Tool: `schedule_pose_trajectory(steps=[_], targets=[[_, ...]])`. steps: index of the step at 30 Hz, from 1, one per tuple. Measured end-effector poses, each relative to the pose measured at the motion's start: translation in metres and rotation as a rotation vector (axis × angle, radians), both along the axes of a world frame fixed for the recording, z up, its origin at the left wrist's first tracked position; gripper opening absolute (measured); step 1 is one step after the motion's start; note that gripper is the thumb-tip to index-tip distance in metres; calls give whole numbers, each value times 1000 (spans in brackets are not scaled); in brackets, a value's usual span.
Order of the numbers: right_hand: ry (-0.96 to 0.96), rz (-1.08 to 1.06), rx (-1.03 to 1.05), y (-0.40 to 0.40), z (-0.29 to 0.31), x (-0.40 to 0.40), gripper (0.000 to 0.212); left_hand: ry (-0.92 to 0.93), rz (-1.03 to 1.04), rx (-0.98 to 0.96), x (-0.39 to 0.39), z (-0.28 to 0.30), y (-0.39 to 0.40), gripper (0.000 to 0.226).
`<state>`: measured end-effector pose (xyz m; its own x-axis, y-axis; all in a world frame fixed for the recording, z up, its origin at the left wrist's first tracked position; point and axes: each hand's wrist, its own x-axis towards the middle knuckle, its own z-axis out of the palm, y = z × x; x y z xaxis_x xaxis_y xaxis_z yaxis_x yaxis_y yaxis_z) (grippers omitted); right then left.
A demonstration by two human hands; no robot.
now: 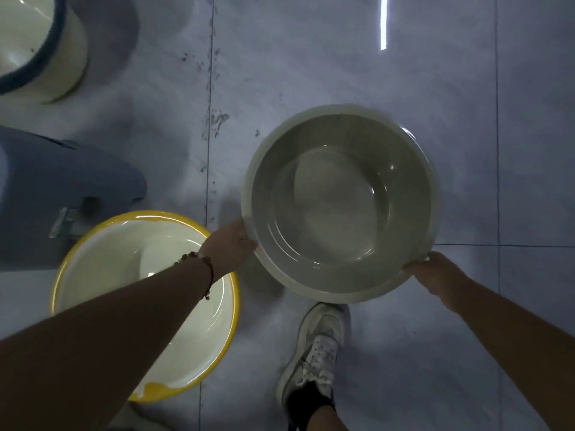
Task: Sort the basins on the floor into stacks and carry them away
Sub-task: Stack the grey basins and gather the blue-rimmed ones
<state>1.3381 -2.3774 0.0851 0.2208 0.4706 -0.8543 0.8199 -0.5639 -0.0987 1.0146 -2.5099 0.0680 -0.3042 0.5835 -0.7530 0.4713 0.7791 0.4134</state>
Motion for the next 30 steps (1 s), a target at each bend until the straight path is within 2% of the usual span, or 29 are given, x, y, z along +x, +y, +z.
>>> schedule_pose_trajectory(steps=[1,3,4,6,10,16,20,25,30], targets=[[4,62,31,0,9,-5,13,20,-32,18,-4,9,-4,31],[-13,214,101,0,37,-23,49,80,-82,38,-17,31,-12,40],[-5,283,122,-2,57,-38,58,125,-104,23,-26,45,-18,49],[47,418,150,-7,97,-73,59,233,-185,0,-47,76,-34,65],[77,768,257,-33,200,-153,79,392,-340,71,-98,168,-80,74],[75,1146,472,-144,401,-270,82,506,-368,77,-172,371,-183,80],[116,1205,490,-225,499,-324,80,564,-366,109,-212,486,-252,83],[135,1208,443,-307,579,-370,82,676,-316,92,-262,582,-336,85],[254,1326,520,-366,643,-419,70,773,-114,74,-285,639,-416,84]])
